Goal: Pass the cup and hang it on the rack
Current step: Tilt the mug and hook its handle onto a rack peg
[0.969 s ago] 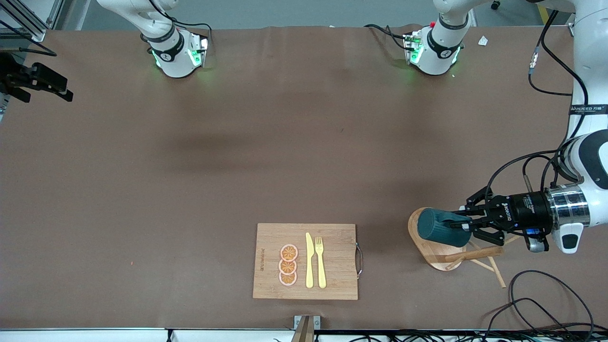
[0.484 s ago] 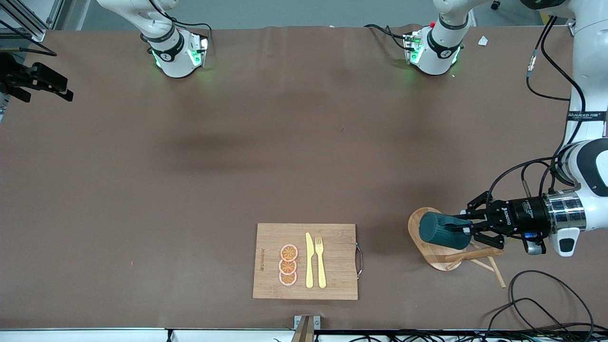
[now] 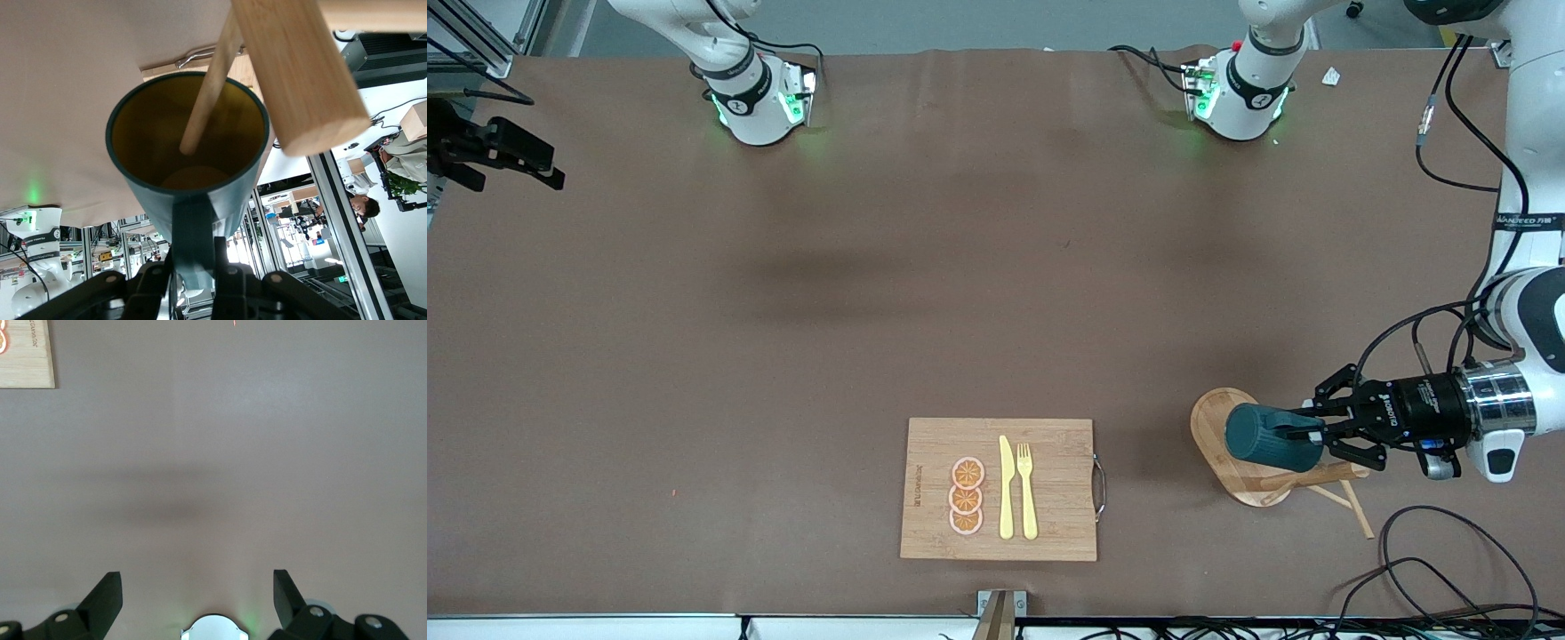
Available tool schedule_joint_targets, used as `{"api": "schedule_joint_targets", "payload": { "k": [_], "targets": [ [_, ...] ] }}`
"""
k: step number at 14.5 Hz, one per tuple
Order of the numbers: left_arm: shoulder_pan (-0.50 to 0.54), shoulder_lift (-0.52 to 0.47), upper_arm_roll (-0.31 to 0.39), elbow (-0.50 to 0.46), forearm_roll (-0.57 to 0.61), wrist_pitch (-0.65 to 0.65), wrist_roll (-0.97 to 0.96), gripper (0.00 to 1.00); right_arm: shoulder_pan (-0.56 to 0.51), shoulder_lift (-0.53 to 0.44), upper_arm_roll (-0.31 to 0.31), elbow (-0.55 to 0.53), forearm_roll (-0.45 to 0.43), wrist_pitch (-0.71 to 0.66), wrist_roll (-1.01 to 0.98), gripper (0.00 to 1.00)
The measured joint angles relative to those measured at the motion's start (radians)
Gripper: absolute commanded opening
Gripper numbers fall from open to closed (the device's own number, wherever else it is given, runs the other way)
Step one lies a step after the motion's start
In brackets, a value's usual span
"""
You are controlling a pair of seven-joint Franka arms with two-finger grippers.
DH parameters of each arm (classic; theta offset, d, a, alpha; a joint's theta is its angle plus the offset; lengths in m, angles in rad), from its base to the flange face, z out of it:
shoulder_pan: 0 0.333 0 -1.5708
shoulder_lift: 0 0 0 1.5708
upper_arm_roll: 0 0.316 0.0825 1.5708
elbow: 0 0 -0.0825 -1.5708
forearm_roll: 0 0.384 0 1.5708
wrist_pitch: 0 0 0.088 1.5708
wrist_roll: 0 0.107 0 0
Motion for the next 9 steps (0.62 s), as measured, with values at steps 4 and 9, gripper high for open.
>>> {"api": "schedule_joint_targets", "payload": {
  "k": [4, 9],
  "targets": [
    [0.008, 0.01, 0.003, 0.0, 0.0, 0.0, 0.0, 0.01, 0.0, 0.0, 0.0, 0.0, 0.0, 0.002, 0.0, 1.0],
    [0.027, 0.025, 0.009, 0.0, 0.0, 0.0, 0.023, 0.01, 0.0, 0.0, 0.0, 0.0, 0.0, 0.006, 0.0, 1.0]
  ]
}}
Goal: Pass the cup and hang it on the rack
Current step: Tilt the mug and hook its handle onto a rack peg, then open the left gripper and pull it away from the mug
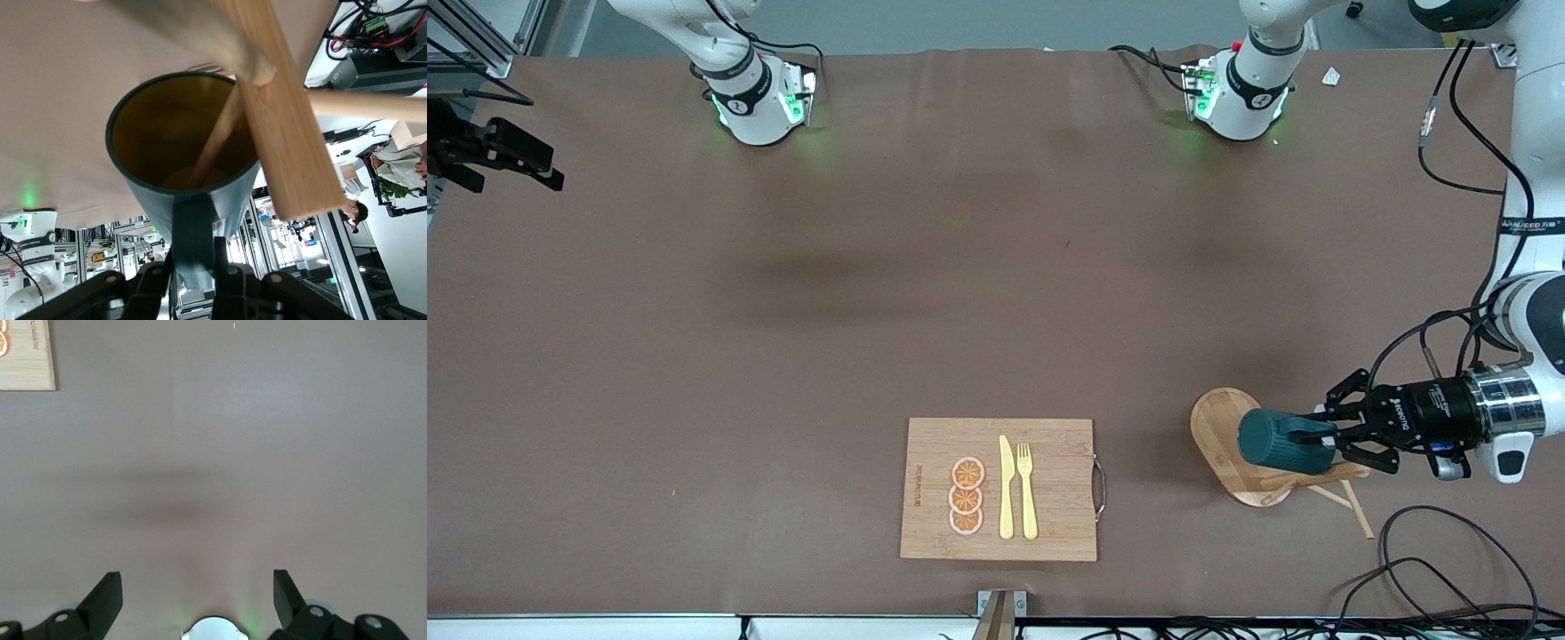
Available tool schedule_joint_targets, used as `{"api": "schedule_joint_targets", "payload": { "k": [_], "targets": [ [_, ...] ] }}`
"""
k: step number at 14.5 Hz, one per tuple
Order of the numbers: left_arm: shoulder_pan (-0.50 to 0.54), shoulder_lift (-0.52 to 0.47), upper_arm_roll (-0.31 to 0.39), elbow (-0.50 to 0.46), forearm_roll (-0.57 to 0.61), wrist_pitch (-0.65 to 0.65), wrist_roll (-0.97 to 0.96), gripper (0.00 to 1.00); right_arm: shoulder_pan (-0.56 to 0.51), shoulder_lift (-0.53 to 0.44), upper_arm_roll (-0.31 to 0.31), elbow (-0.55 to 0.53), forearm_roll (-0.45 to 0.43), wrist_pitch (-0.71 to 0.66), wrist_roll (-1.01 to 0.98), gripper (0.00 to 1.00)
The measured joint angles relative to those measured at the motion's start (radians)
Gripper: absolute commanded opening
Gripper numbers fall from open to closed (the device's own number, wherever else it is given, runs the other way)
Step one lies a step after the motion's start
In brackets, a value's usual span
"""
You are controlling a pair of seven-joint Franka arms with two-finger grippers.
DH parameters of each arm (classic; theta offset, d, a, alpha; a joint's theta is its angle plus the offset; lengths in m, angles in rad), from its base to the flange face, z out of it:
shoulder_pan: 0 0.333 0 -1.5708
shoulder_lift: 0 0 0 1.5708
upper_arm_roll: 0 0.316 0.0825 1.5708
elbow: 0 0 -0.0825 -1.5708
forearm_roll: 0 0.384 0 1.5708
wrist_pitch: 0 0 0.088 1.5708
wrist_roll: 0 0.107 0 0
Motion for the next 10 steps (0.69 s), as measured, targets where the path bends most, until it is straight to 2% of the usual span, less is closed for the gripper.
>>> {"api": "schedule_joint_targets", "payload": {
  "k": [6, 10],
  "targets": [
    [0.001, 0.003, 0.008, 0.0, 0.0, 0.0, 0.008, 0.04, 0.0, 0.0, 0.0, 0.0, 0.0, 0.0, 0.0, 1.0],
    [0.001, 0.015, 0.009, 0.0, 0.0, 0.0, 0.008, 0.15, 0.0, 0.0, 0.0, 0.0, 0.0, -0.002, 0.0, 1.0]
  ]
}}
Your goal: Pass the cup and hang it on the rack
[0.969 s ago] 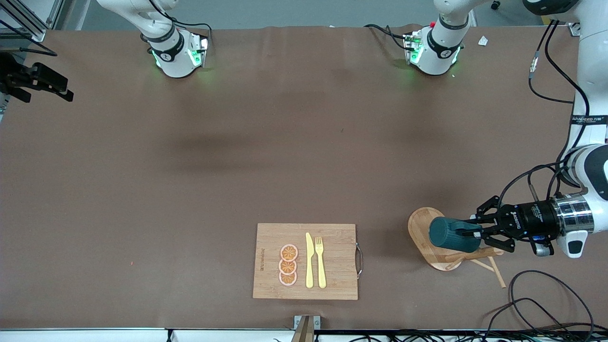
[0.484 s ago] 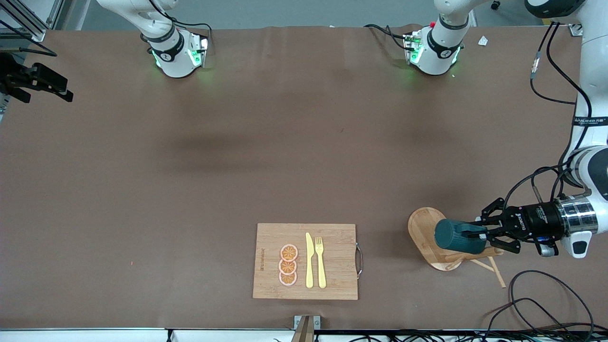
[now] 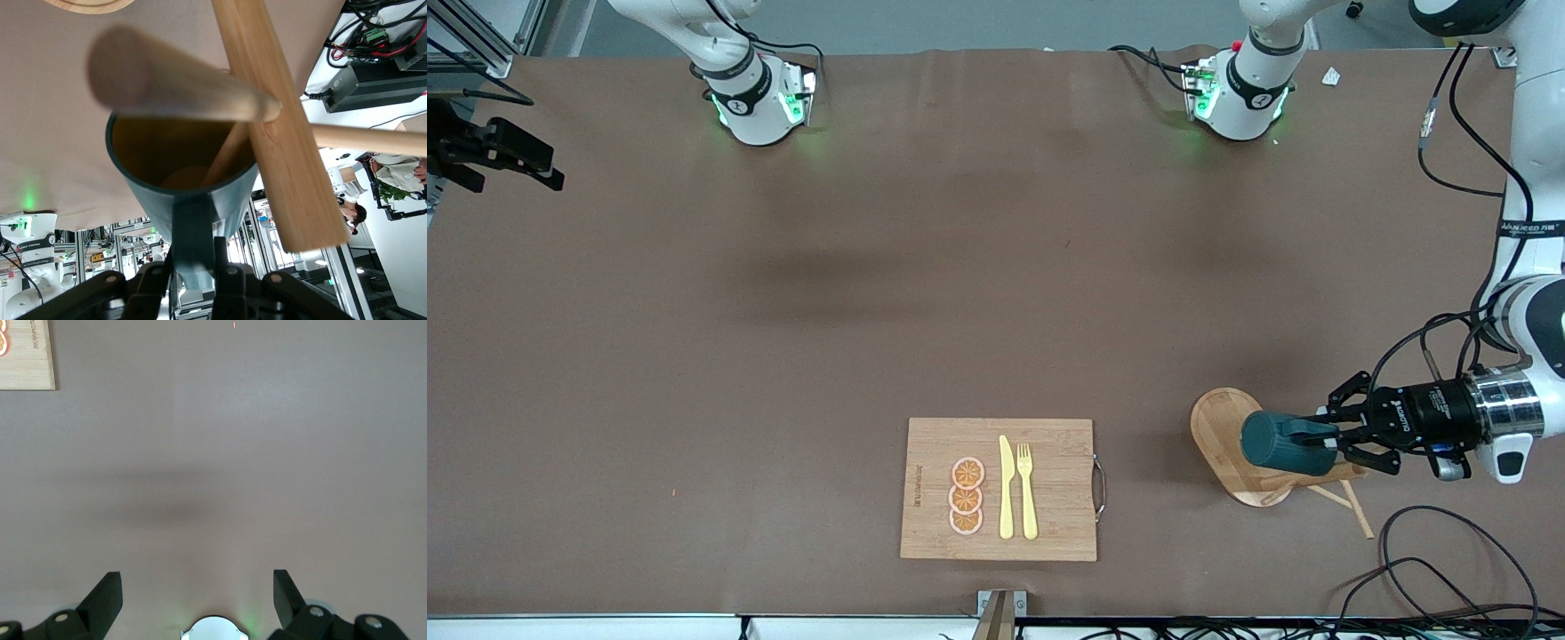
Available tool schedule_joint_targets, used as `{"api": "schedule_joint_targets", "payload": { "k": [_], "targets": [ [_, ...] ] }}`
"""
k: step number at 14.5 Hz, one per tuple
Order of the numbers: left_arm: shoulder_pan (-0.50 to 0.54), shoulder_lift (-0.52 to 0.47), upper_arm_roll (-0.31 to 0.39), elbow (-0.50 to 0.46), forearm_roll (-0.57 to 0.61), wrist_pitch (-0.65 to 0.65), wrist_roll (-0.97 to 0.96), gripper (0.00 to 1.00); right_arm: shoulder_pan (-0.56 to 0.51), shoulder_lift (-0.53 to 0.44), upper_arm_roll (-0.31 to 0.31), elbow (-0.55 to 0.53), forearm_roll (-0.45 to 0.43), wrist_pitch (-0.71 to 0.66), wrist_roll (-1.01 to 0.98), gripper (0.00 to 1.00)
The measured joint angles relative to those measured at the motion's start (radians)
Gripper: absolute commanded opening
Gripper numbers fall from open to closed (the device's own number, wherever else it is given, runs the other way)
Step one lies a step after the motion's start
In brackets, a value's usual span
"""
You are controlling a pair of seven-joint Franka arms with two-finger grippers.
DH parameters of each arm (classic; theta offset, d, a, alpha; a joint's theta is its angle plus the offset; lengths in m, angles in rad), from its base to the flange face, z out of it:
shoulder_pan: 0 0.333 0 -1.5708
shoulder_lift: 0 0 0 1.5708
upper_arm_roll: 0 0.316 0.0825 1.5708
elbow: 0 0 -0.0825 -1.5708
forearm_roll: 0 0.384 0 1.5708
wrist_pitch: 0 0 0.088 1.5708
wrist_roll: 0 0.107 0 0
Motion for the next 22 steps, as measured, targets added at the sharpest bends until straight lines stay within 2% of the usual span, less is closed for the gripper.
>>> {"api": "schedule_joint_targets", "payload": {
  "k": [1, 4, 6, 14, 19, 22],
  "targets": [
    [0.0, 0.004, 0.0, 0.0, 0.0, 0.0, 0.0, 0.19, 0.0, 0.0, 0.0, 0.0, 0.0, 0.0, 0.0, 1.0],
    [0.0, 0.01, 0.001, 0.0, 0.0, 0.0, 0.001, 0.52, 0.0, 0.0, 0.0, 0.0, 0.0, -0.001, 0.0, 1.0],
    [0.0, 0.01, 0.001, 0.002, 0.0, 0.0, 0.001, 1.0, 0.0, 0.0, 0.0, 0.0, 0.0, -0.001, 0.0, 1.0],
    [-0.005, -0.007, -0.002, 0.036, 0.005, -0.001, 0.015, 1.0, 0.0, 0.0, 0.0, 0.0, 0.0, -0.004, 0.0, 1.0],
    [-0.009, -0.119, -0.015, 0.044, 0.121, -0.013, 0.013, 1.0, 0.0, 0.0, 0.0, 0.0, 0.0, -0.004, 0.0, 1.0],
    [-0.014, -0.197, -0.037, 0.045, 0.238, -0.058, 0.006, 1.0, 0.0, 0.0, 0.0, 0.0, 0.0, -0.005, 0.0, 1.0]
  ]
}}
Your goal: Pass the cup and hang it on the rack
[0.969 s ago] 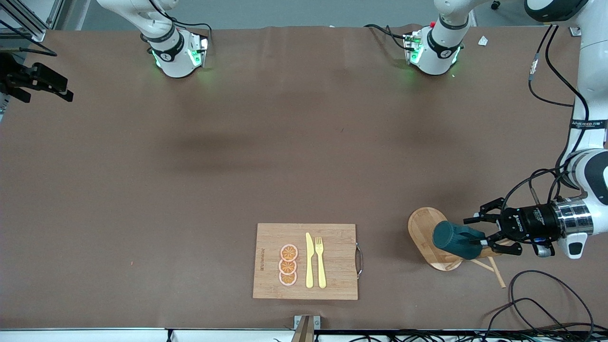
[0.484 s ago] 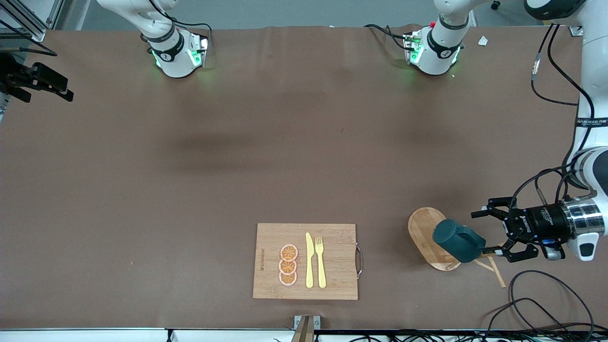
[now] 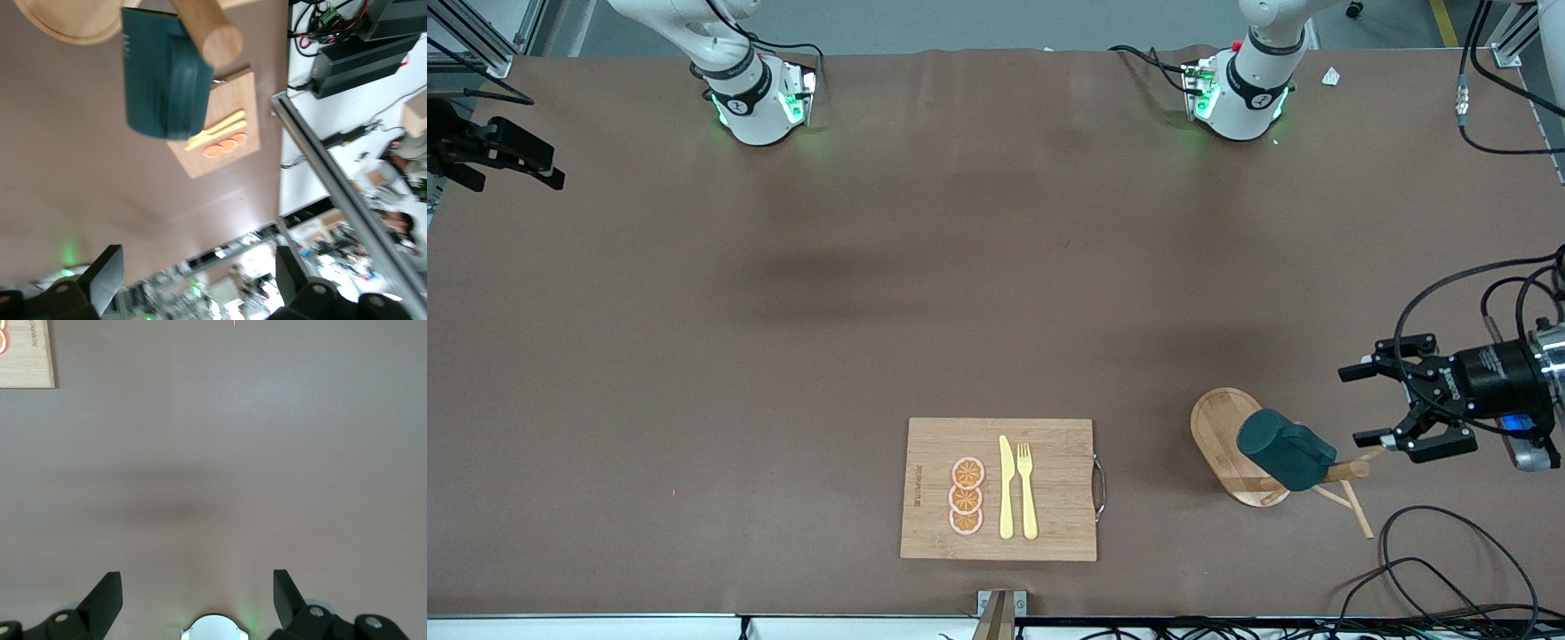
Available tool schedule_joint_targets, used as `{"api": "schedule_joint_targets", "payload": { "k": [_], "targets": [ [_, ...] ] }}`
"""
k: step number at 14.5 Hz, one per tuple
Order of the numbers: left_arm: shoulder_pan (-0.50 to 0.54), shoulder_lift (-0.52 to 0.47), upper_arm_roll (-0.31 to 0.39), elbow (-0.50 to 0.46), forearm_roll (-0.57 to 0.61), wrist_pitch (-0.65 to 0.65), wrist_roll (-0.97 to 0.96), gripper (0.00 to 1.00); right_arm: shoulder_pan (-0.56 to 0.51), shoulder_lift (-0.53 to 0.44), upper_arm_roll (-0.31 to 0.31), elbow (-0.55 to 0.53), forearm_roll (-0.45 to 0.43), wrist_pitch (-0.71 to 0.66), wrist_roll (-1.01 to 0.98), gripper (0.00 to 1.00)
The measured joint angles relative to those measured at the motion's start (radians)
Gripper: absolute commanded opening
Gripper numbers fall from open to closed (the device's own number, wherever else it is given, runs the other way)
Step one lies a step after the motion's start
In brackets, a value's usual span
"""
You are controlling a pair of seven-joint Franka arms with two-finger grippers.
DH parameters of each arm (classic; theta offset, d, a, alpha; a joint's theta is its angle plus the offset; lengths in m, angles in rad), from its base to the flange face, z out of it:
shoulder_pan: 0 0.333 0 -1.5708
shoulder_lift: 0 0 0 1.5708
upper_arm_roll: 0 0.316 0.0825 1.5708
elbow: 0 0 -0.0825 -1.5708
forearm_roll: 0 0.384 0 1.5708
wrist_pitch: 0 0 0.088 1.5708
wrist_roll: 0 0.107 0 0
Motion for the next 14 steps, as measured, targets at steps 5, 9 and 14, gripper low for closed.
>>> {"api": "schedule_joint_targets", "payload": {
  "k": [5, 9, 14],
  "targets": [
    [-0.004, -0.114, -0.123, 0.0, 0.339, -0.053, 0.004, 1.0, 0.0, 0.0, 0.0, 0.0, 0.0, -0.002, 0.0, 1.0],
    [-0.005, -0.186, -0.18, -0.001, 0.59, -0.141, 0.195, 1.0, 0.0, 0.0, 0.0, 0.0, 0.0, -0.003, 0.0, 1.0],
    [-0.001, -0.25, -0.179, -0.002, 0.766, -0.225, 0.487, 1.0, 0.0, 0.0, 0.0, 0.0, 0.0, -0.003, -0.001, 1.0]
  ]
}}
